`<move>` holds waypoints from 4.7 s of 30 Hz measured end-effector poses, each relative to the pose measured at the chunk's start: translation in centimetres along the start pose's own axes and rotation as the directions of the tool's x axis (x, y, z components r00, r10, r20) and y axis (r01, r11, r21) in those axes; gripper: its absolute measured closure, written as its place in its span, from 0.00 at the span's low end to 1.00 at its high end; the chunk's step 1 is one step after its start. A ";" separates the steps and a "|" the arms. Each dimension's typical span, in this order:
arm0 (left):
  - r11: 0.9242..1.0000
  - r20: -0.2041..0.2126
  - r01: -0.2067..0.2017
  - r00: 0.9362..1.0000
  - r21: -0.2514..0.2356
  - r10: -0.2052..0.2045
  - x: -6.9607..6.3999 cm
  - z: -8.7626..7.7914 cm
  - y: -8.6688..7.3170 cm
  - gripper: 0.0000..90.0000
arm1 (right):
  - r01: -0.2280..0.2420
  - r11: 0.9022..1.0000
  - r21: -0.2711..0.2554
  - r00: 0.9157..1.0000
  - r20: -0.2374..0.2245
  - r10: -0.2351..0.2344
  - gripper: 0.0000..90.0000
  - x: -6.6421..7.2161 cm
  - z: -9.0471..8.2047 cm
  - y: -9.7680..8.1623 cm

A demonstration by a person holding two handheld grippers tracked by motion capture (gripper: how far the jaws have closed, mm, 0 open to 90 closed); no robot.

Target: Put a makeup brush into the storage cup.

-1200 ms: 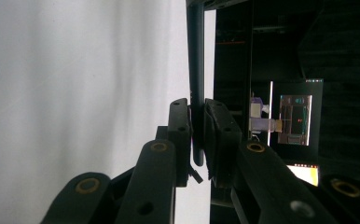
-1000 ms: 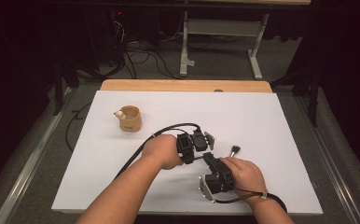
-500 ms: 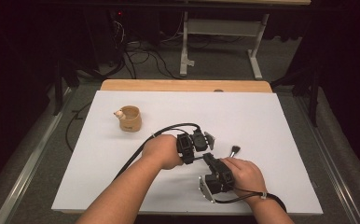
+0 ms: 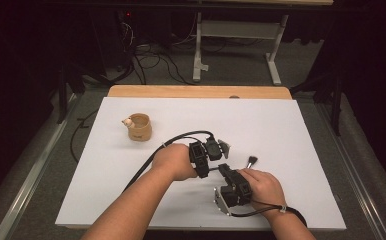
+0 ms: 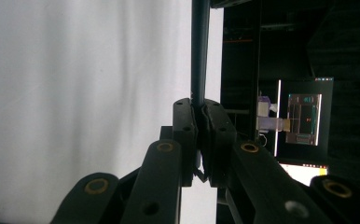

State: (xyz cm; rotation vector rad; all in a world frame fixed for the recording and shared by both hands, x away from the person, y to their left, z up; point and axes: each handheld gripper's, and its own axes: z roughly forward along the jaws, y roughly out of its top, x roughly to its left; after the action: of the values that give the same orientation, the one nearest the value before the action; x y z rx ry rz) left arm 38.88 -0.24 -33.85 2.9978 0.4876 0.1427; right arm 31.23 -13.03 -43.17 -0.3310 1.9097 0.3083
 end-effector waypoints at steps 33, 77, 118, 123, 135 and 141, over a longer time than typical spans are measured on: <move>0.992 0.048 0.127 0.991 0.017 -0.128 1.8 1.9 -4.9 0.21 | -0.040 0.996 0.077 0.999 -0.028 0.043 0.97 -0.1 0.1 -1.6; 0.762 0.083 0.496 0.855 -0.417 -0.511 3.5 4.8 -17.7 0.15 | -0.150 0.983 0.103 0.988 -0.027 0.153 0.97 -0.5 0.1 -2.5; 0.451 0.135 0.425 0.827 -0.785 -0.545 1.2 6.0 -20.2 0.00 | -0.383 0.915 0.124 0.919 -0.052 0.392 0.97 -0.5 0.8 -3.3; 0.429 0.152 0.417 0.835 -0.802 -0.528 0.9 5.7 -20.2 0.00 | -0.423 0.898 0.119 0.901 -0.052 0.431 0.97 -0.3 1.1 -3.4; 0.421 0.146 0.396 0.846 -0.816 -0.513 0.6 5.5 -20.4 0.00 | -0.563 0.821 0.094 0.820 -0.064 0.569 0.97 -0.6 1.3 -4.4; 0.422 0.146 0.391 0.851 -0.818 -0.505 0.4 5.7 -20.2 0.00 | -0.626 0.774 0.095 0.769 -0.083 0.633 0.97 -0.6 1.5 -5.1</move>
State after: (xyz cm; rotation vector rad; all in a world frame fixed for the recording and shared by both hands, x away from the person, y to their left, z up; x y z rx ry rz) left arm 33.65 18.42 -41.81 1.8312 0.9123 0.3879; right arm 34.63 -17.18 -43.37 0.3706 2.0929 0.6868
